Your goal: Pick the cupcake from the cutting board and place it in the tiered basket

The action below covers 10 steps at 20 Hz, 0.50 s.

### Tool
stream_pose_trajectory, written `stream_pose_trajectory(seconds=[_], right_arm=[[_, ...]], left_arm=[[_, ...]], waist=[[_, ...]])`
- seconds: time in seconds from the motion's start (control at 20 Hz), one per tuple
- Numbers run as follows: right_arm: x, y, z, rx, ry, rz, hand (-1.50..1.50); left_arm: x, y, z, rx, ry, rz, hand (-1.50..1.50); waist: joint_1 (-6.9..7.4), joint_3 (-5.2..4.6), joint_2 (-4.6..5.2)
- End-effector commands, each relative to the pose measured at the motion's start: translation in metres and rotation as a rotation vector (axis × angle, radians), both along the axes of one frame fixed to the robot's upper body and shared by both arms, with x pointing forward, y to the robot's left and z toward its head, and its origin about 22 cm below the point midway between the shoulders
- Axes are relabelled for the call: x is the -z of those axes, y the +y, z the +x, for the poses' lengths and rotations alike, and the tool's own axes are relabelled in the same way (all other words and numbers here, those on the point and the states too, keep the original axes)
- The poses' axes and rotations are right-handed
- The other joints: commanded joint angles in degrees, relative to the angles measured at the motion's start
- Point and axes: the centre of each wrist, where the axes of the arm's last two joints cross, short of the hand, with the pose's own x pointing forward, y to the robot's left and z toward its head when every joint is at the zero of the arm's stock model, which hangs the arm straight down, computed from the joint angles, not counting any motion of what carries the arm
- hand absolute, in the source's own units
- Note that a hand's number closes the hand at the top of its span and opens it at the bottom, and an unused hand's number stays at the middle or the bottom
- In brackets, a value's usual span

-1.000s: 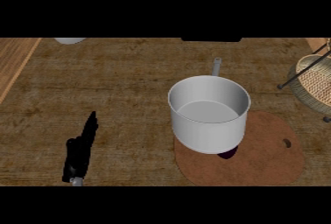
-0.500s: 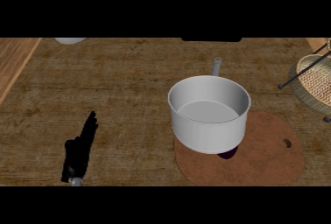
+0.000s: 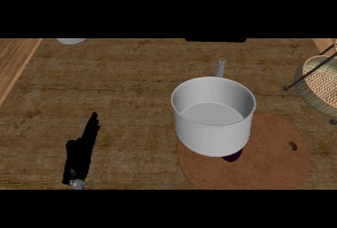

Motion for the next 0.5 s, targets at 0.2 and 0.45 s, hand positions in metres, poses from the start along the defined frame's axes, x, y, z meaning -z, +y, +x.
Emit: stream_pose_trajectory(seconds=[0.2, 0.45], right_arm=[[-0.007, -0.015, -0.006, 0.015, -0.268, 0.246, -1.50], [-0.015, -0.035, -0.024, 0.135, -0.448, 0.184, -1.50]], left_arm=[[0.006, -0.009, -0.006, -0.010, 0.011, -0.002, 0.00], [0.006, -0.004, -0.006, -0.003, 0.008, 0.007, 0.00]], waist=[[-0.21, 0.06, 0.04], [-0.30, 0.06, 0.13]])
